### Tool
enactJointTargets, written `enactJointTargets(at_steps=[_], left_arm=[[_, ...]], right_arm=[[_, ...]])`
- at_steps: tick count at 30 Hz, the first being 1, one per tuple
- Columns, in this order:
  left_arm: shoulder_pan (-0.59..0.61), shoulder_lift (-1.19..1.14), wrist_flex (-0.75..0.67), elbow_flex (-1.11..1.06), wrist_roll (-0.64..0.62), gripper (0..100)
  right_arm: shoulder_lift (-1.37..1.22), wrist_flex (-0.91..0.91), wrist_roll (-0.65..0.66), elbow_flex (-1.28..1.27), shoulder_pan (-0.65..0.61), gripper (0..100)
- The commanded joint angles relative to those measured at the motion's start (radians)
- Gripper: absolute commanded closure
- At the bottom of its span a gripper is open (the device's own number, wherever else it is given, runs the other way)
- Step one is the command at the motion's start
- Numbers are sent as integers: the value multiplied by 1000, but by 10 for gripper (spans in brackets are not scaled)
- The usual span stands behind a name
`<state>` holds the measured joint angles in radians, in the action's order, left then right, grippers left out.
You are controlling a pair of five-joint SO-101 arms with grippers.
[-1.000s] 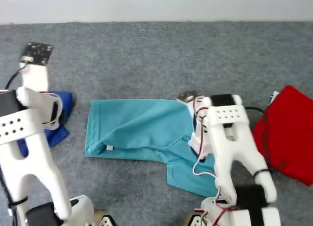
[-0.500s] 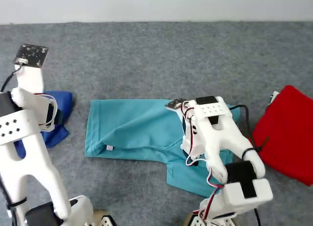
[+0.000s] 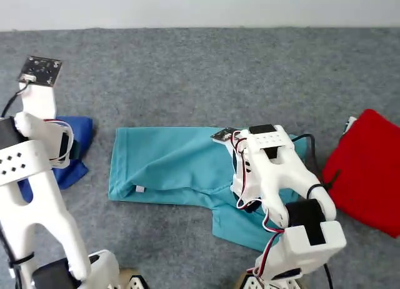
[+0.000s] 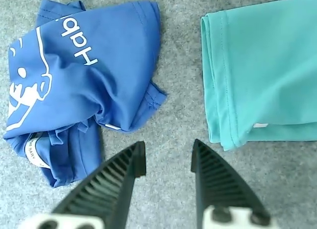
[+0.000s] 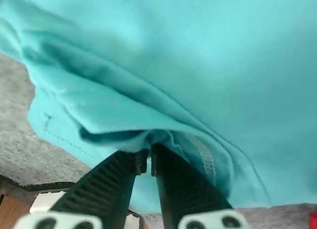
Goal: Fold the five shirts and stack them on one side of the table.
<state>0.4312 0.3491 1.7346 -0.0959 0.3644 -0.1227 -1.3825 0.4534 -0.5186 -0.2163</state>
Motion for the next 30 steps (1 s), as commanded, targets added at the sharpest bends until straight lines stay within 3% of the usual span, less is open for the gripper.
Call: enactJointTargets(at_steps=[1, 16, 30], left_arm=[[2, 12, 17, 36, 9, 840], [2, 12, 17, 36, 9, 840], [-2, 12, 17, 36, 9, 840]], right_arm=[[5, -44, 38, 3, -7, 988], [208, -211, 259, 3, 163, 989], [254, -254, 333, -146, 160, 989]])
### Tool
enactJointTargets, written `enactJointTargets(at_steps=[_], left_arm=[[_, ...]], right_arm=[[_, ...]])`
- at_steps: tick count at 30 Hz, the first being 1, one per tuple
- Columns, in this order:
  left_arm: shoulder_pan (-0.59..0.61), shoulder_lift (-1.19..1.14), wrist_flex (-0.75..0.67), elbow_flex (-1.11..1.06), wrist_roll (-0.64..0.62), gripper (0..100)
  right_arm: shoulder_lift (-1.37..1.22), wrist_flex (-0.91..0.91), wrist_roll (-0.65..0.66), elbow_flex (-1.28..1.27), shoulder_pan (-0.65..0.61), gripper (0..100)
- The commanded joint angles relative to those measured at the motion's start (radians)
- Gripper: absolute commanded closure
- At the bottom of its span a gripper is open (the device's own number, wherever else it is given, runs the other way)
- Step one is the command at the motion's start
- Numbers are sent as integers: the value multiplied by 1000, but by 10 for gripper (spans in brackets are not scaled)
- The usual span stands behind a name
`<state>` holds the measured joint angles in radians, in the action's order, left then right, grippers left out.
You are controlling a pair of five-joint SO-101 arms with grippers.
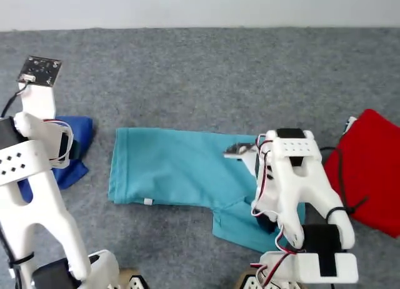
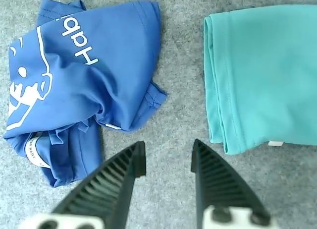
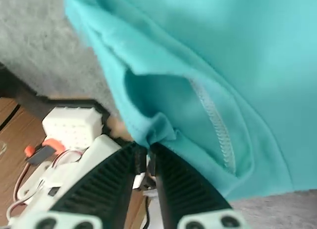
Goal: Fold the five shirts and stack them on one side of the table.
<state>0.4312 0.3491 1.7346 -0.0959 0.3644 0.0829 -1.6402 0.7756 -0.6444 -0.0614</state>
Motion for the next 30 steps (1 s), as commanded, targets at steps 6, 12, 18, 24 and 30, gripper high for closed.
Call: enactJointTargets(at_steps=[6, 12, 18, 24, 30], left_arm=[[-6, 11, 17, 35, 11, 838], [-8, 9, 17, 31, 60, 837], [-127, 6, 17, -7, 72, 837], [-333, -2, -44, -208, 69, 840], [-416, -3, -252, -483, 68, 840]], right_arm=[[48, 64, -44, 6, 1, 976], [50, -10, -143, 133, 2, 801], [91, -154, -175, 342, 1, 790], [354, -154, -282, 416, -2, 810], [624, -156, -318, 440, 7, 972]])
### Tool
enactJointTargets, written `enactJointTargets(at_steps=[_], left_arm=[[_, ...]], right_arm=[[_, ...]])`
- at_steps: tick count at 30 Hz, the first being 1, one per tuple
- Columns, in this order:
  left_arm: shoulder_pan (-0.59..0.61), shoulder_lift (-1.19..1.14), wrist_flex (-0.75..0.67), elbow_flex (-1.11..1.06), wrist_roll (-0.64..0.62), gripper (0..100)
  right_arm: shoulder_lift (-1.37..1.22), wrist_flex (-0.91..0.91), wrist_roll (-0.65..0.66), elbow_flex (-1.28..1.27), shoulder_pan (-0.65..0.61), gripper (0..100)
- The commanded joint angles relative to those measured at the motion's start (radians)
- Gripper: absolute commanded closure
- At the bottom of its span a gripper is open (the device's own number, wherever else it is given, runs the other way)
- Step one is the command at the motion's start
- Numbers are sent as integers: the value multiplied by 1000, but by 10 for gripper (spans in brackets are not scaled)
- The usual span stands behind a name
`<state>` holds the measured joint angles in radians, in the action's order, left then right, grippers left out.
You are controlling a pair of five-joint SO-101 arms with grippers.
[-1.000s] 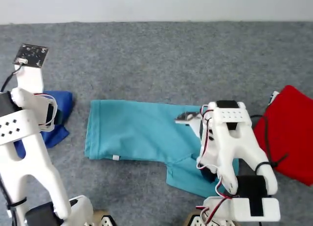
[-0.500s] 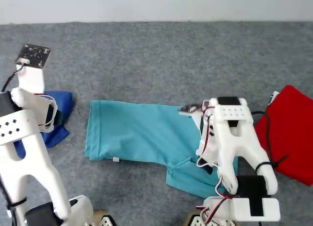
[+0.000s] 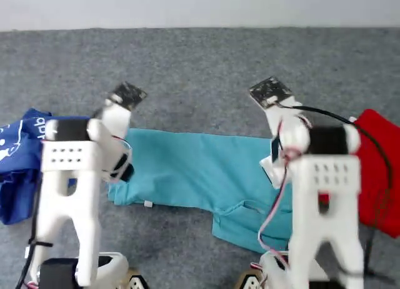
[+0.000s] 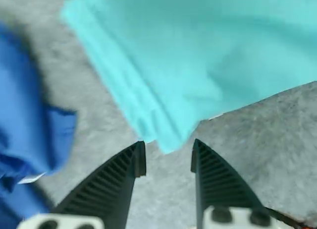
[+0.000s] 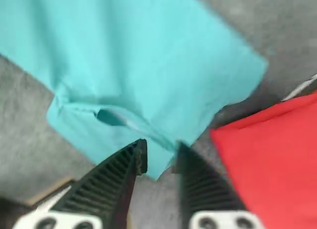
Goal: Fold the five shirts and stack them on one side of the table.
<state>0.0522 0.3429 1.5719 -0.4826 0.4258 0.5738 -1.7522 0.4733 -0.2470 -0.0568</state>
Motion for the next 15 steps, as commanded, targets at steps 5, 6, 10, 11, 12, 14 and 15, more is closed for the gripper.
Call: enactJointTargets(at_steps=[5, 6, 10, 11, 12, 14, 15], left_arm=[[-37, 2, -255, -274, 11, 840], [-35, -9, -270, -291, 12, 840], [-32, -127, -290, -291, 17, 840], [-17, -167, -301, -280, 29, 840], [8, -209, -311, -266, 35, 840], [71, -288, -319, -216, 41, 841], [104, -325, -313, -183, 41, 841]], right_arm=[[320, -42, -18, 43, 2, 990], [344, -42, -18, 43, 2, 988], [430, -42, -18, 43, 2, 989], [449, -42, -18, 43, 2, 989], [464, -42, -18, 43, 2, 989], [492, -42, -18, 43, 8, 989], [504, -42, -18, 43, 27, 989]])
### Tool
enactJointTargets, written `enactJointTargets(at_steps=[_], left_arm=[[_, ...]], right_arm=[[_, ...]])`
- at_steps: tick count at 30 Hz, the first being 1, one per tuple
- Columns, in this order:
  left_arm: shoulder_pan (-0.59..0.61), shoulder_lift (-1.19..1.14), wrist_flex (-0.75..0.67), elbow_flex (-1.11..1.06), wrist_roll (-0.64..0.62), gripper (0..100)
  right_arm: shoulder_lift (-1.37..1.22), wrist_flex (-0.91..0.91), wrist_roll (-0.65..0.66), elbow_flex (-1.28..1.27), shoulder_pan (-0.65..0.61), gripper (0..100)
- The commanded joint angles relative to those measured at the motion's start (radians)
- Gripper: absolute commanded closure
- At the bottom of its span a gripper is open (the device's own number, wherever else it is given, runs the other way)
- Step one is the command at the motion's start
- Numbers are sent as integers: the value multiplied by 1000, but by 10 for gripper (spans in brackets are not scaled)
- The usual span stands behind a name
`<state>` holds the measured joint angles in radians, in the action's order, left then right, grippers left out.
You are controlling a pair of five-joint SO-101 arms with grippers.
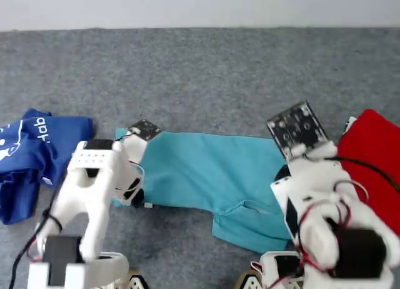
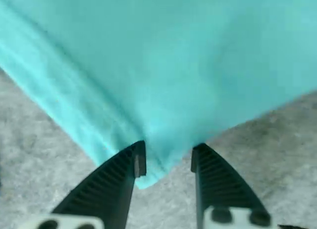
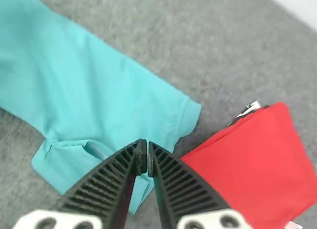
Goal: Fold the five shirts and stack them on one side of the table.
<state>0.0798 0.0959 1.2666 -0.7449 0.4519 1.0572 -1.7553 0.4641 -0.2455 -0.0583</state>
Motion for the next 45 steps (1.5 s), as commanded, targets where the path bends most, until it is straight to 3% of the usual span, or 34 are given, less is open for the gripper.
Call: enactJointTargets(at_steps=[1, 8, 16, 23, 27, 33, 37, 45], left_arm=[[101, -109, 5, 107, 15, 841], [104, -143, 135, 206, 64, 881], [-8, 123, 267, 205, 60, 879], [-57, 420, 350, 205, 46, 778], [-172, 488, 344, 206, 6, 775], [-410, 483, 253, 205, -40, 775], [-505, 358, 209, 236, -40, 775], [-635, -69, 252, 619, -40, 775]], right_arm=[[27, -39, -9, 41, 51, 989], [35, -38, -3, 41, 209, 988], [41, -38, -3, 41, 213, 988], [44, -38, -9, 41, 217, 988], [44, -38, -9, 41, 217, 988], [45, -38, -12, 98, 213, 988], [44, -39, -12, 112, 219, 988], [44, -39, -12, 112, 219, 988]])
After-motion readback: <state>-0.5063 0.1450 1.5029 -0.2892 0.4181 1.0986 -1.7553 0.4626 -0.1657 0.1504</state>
